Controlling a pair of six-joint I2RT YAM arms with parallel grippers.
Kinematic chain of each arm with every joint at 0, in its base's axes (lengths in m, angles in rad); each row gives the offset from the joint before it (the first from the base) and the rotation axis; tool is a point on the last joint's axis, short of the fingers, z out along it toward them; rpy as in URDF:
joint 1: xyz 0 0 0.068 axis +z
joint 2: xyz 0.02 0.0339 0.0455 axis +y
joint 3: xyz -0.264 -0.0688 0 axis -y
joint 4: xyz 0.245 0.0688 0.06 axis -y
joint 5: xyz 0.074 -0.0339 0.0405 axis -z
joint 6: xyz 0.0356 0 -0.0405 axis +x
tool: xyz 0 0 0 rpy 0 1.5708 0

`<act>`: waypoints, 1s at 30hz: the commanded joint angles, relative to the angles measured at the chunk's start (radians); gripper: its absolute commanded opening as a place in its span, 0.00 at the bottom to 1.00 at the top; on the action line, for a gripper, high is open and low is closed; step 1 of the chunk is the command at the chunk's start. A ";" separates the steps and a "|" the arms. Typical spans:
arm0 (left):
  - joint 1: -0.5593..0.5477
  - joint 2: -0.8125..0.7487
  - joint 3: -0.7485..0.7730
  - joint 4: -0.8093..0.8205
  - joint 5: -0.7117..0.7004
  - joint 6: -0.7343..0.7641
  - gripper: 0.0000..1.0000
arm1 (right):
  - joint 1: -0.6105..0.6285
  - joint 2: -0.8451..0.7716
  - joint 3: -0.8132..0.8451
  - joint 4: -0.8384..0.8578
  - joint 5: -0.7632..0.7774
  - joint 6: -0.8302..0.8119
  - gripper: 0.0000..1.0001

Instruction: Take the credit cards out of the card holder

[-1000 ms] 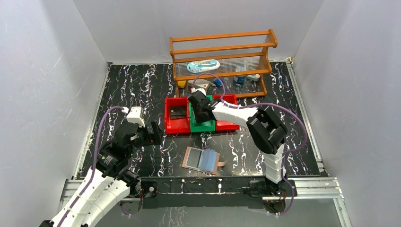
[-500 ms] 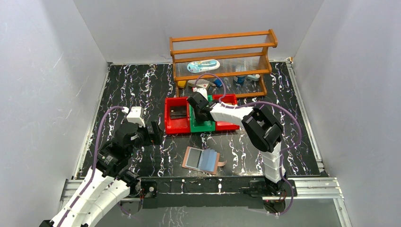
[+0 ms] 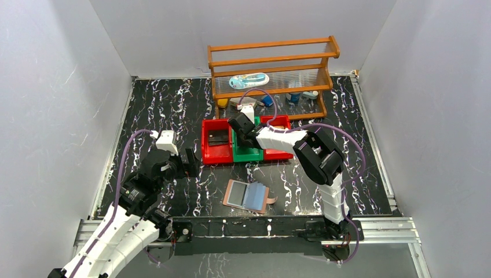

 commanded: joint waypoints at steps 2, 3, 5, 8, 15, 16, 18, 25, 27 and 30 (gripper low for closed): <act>0.003 0.005 0.010 -0.007 -0.017 0.000 0.98 | 0.000 -0.050 -0.022 0.001 -0.026 0.005 0.40; 0.003 0.005 0.009 -0.006 -0.018 0.000 0.98 | -0.001 -0.070 -0.023 0.007 -0.052 -0.004 0.41; 0.003 0.005 0.009 -0.006 -0.016 0.000 0.98 | 0.000 -0.124 -0.028 0.017 -0.094 -0.011 0.44; 0.004 0.007 0.009 -0.006 -0.014 0.000 0.98 | 0.000 -0.199 -0.041 0.039 -0.148 -0.026 0.47; 0.003 0.015 0.011 -0.008 -0.011 0.000 0.98 | 0.001 -0.418 -0.202 0.086 -0.194 0.072 0.53; 0.004 0.014 0.011 -0.009 -0.012 0.000 0.98 | 0.002 -0.454 -0.240 0.100 -0.207 0.094 0.54; 0.003 0.015 0.011 -0.009 -0.015 -0.002 0.98 | 0.019 -0.522 -0.305 0.108 -0.213 0.128 0.55; 0.004 0.033 0.015 -0.010 -0.009 -0.002 0.98 | 0.177 -0.660 -0.425 0.021 -0.197 0.241 0.52; 0.003 0.041 0.015 -0.010 -0.008 -0.002 0.98 | 0.235 -0.679 -0.448 -0.001 -0.155 0.283 0.52; 0.003 0.052 0.018 -0.008 -0.006 -0.002 0.98 | 0.314 -0.683 -0.477 -0.027 -0.124 0.353 0.52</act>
